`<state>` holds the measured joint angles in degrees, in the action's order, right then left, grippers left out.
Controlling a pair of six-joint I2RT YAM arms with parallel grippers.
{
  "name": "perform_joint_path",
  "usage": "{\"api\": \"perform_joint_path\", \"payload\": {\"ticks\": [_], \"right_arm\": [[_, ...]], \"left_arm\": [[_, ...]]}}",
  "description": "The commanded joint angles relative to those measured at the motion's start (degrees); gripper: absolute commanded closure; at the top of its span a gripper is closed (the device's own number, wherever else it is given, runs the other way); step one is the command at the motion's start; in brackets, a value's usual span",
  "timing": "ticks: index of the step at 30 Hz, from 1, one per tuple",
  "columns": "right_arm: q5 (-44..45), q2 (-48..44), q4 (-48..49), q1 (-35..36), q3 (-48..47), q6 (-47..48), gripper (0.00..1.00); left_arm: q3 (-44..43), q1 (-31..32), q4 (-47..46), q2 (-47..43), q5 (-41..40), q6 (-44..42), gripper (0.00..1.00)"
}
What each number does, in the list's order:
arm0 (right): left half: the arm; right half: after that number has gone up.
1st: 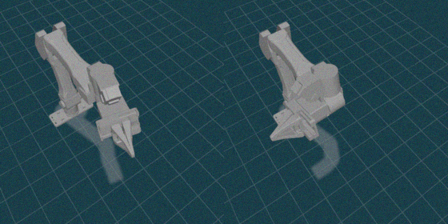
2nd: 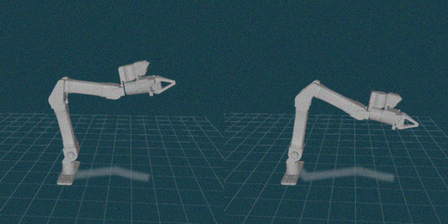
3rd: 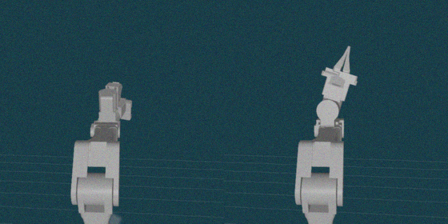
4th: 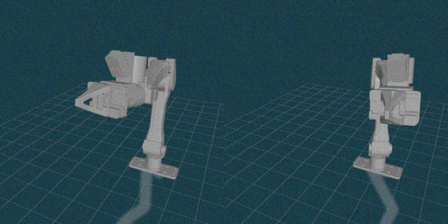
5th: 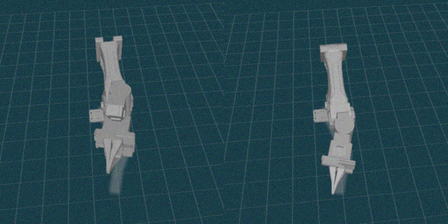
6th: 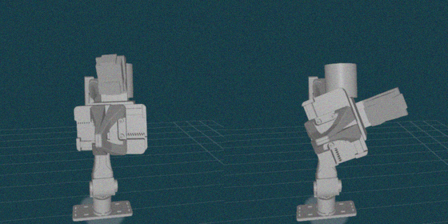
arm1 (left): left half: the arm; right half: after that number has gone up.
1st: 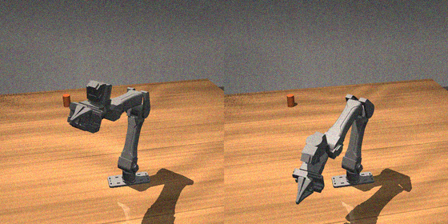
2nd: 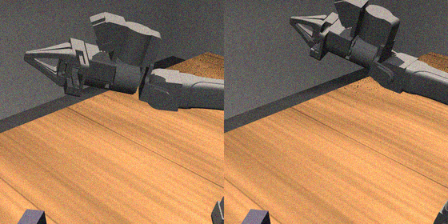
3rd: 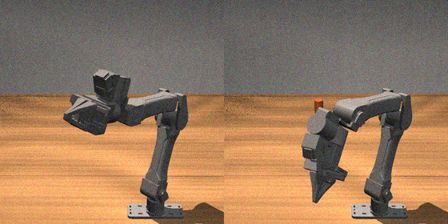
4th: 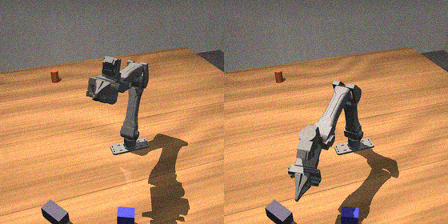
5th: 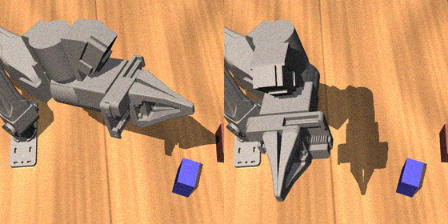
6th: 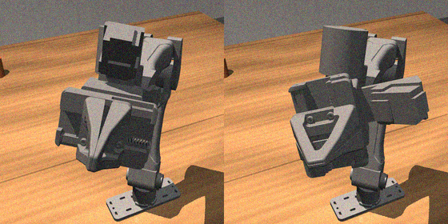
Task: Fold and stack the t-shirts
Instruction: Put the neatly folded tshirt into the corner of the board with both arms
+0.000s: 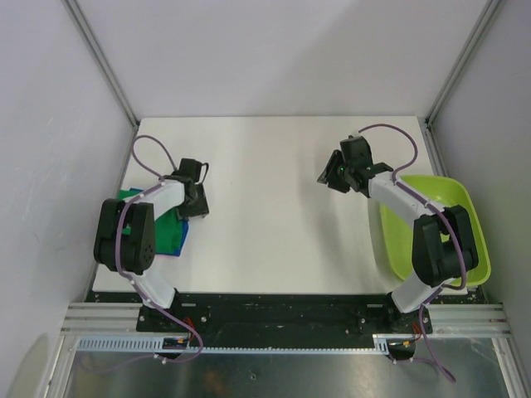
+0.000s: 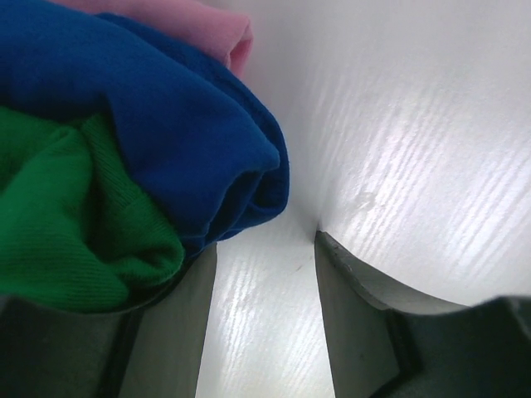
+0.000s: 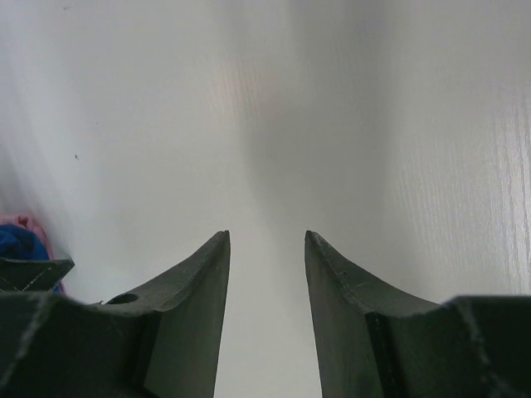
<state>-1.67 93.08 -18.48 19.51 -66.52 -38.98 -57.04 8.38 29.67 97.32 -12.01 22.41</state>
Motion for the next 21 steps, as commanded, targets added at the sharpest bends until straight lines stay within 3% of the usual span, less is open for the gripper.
{"api": "perform_joint_path", "payload": {"ticks": [1,8,16,21], "right_arm": [[-0.48,-3.08,1.41,-0.35,0.16,0.06,0.54],[-0.02,-3.92,1.23,-0.43,0.18,0.05,0.54],[0.33,-4.5,0.79,-0.48,0.16,-0.33,0.54],[0.85,-5.0,0.54,0.13,0.15,-0.48,0.54]], "left_arm": [[1.54,-1.07,4.79,-2.38,-2.94,-3.14,0.44],[-0.22,3.72,4.72,-6.41,2.18,-6.02,0.44],[-3.83,5.05,4.67,-12.8,9.44,-7.37,0.44],[-5.79,5.31,4.7,-16.69,7.21,-6.22,0.43]]}}
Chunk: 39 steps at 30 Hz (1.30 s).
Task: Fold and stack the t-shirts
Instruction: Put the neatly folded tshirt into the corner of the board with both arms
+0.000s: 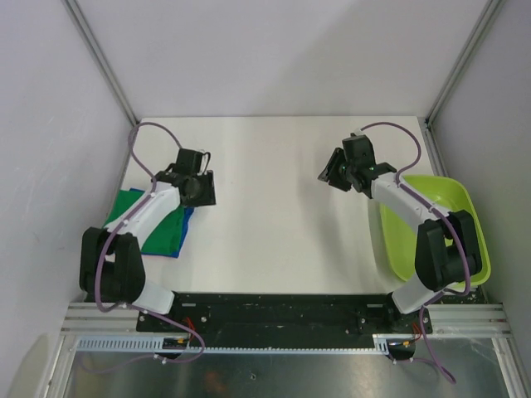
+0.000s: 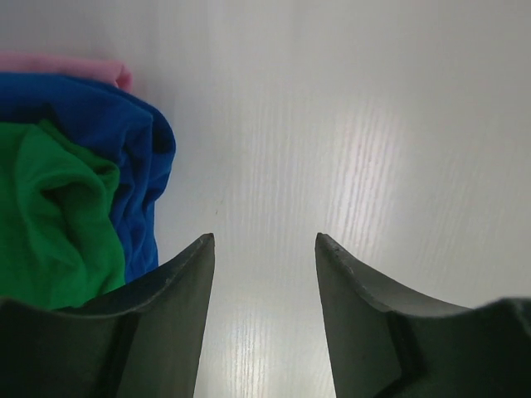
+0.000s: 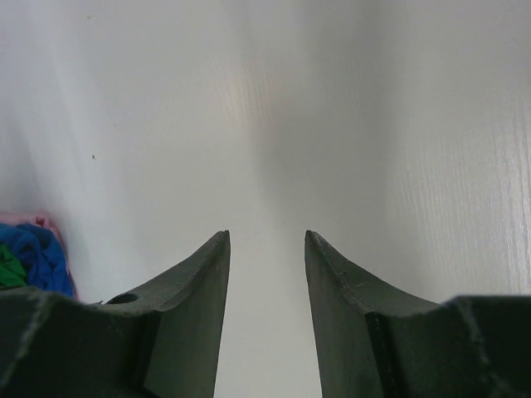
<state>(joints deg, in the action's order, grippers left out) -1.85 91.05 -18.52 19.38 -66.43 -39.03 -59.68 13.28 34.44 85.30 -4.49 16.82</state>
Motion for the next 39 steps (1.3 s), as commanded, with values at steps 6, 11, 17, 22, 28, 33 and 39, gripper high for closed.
{"api": "perform_joint_path", "payload": {"ticks": [6,11,17,22,28,33,39], "right_arm": [[1.61,-2.89,0.78,1.87,0.01,-0.77,0.54],[1.72,-3.21,1.6,4.01,0.07,-0.75,0.54],[1.84,-4.57,2.77,6.84,0.05,-0.84,0.52],[0.52,-6.21,3.31,7.28,0.05,-0.88,0.44],[-0.61,-9.17,2.45,6.16,0.08,-0.04,0.25],[-0.45,-11.73,1.89,5.06,0.07,0.71,0.14],[-0.16,-13.15,1.83,4.4,0.08,1.23,0.1]], "left_arm": [[-5.15,0.43,-0.18,-7.53,-4.08,2.36,0.42],[-6.31,1.86,-2.19,-8.06,-0.75,2.61,0.42],[-9.24,10.14,-6.97,-5.18,1.4,3.96,0.39],[-12.8,15.6,-11.68,-0.9,5.81,6.14,0.19],[-15.85,16.74,-13.85,0.9,9.17,7.36,0.01],[-17.12,16.78,-13.88,0.46,8.34,7.28,0.01],[-16.98,16.69,-13.88,0.03,7.78,7.39,0.01]]}}
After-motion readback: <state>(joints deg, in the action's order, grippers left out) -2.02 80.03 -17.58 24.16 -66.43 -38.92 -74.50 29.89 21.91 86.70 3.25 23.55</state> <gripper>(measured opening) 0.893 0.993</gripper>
